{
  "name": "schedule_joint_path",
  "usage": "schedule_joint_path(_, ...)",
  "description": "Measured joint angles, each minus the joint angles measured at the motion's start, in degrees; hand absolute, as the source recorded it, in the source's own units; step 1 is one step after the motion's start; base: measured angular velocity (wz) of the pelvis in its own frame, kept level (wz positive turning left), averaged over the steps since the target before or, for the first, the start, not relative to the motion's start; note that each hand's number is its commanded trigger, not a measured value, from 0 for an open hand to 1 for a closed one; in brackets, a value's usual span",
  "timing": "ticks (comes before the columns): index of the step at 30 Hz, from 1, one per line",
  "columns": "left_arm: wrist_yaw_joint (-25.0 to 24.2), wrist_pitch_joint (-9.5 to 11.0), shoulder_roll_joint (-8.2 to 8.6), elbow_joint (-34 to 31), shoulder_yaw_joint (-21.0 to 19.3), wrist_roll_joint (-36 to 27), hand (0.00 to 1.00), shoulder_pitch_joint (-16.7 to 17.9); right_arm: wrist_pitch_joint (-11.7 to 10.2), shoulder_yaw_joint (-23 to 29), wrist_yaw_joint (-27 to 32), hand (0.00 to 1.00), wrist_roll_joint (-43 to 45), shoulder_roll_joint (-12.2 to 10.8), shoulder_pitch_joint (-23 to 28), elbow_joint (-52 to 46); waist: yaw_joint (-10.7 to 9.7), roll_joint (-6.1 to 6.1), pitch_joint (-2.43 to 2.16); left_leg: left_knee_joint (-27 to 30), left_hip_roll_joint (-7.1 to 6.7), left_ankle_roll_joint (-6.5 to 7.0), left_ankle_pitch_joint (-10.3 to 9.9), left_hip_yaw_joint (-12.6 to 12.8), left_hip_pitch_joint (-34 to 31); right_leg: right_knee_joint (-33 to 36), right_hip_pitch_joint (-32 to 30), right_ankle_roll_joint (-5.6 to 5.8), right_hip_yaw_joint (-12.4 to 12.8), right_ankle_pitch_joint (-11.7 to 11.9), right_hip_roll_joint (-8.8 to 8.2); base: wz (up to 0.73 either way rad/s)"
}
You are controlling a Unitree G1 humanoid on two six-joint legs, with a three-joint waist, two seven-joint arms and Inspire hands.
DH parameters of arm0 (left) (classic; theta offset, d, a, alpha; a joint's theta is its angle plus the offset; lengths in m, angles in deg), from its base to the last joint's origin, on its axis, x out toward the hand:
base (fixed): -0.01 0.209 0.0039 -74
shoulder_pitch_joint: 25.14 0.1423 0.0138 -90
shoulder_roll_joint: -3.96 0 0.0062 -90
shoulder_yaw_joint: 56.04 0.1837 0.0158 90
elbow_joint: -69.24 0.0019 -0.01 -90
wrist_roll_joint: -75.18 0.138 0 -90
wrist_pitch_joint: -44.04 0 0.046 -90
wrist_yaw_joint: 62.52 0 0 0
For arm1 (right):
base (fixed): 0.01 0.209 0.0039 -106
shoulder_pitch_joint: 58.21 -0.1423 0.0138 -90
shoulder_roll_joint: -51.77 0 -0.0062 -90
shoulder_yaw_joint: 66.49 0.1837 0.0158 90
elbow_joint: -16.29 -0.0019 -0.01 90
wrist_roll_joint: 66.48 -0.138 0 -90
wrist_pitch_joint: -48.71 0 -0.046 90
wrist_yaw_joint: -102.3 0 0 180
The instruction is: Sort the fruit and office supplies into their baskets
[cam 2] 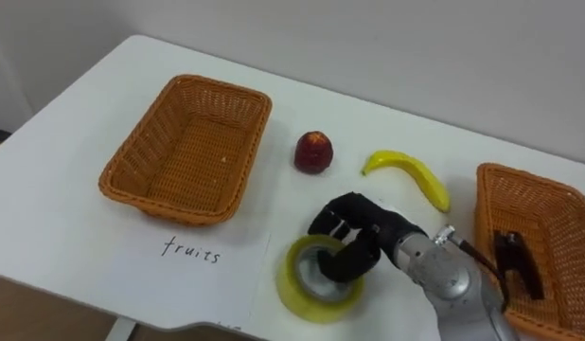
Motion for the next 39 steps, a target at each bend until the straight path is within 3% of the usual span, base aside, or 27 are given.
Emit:
schedule_joint_path(5,0.92,0.95,0.09,-0.43,-0.22,0.19,0.0,0.71,0.0,4.86,2.62,1.0,-0.52,0.08,1.89,-0.03,-2.49,0.61,0.02,0.05,0.12,0.03,-0.02,0.99,0.27,0.14,-0.15,0.0,0.97,0.0,0.02,-0.09)
schedule_joint_path(10,1.68,2.66,0.91,-0.62,-0.2,-0.11,0.0,1.06,-0.1,9.06,6.68,1.0,-1.09,0.41,1.89,-0.43,-3.42,1.95,-0.12,-0.82,0.37,0.06,-0.05,2.47,1.84,0.3,0.19,-0.02,3.66,0.01,0.37,-0.2)
schedule_joint_path(11,1.74,2.94,1.19,-0.59,-0.24,-0.1,0.0,1.2,-0.12,10.03,7.43,1.0,-1.26,0.4,1.89,-1.13,-4.05,2.3,-0.27,-0.83,0.31,0.06,-0.05,2.43,1.89,0.32,0.21,-0.01,3.79,0.01,0.35,-0.05)
schedule_joint_path(17,1.75,3.6,1.94,0.09,-0.12,-0.19,0.0,2.09,-0.74,15.51,15.37,1.0,-7.12,-0.07,1.71,-3.98,-5.83,2.83,-0.15,-1.22,0.4,0.04,-0.06,2.46,2.84,0.03,1.01,-0.01,3.76,0.0,0.48,0.0)
schedule_joint_path(24,1.46,3.58,2.98,0.18,-0.16,-0.09,0.0,3.23,-0.74,16.44,19.13,1.0,-7.1,-0.17,1.69,-4.93,-6.84,2.85,-0.13,-1.7,0.22,0.04,-0.05,2.61,3.32,-0.17,1.29,0.14,3.92,-0.13,0.36,-0.01)
schedule_joint_path(39,0.27,3.58,2.97,0.19,-0.1,-0.13,0.0,3.67,-0.74,16.67,23.04,1.0,-7.11,-0.16,1.54,-5.11,-7.34,2.78,-0.17,-2.69,0.28,0.04,-0.05,2.62,3.21,-0.79,1.0,0.18,3.93,-0.16,0.53,0.0)
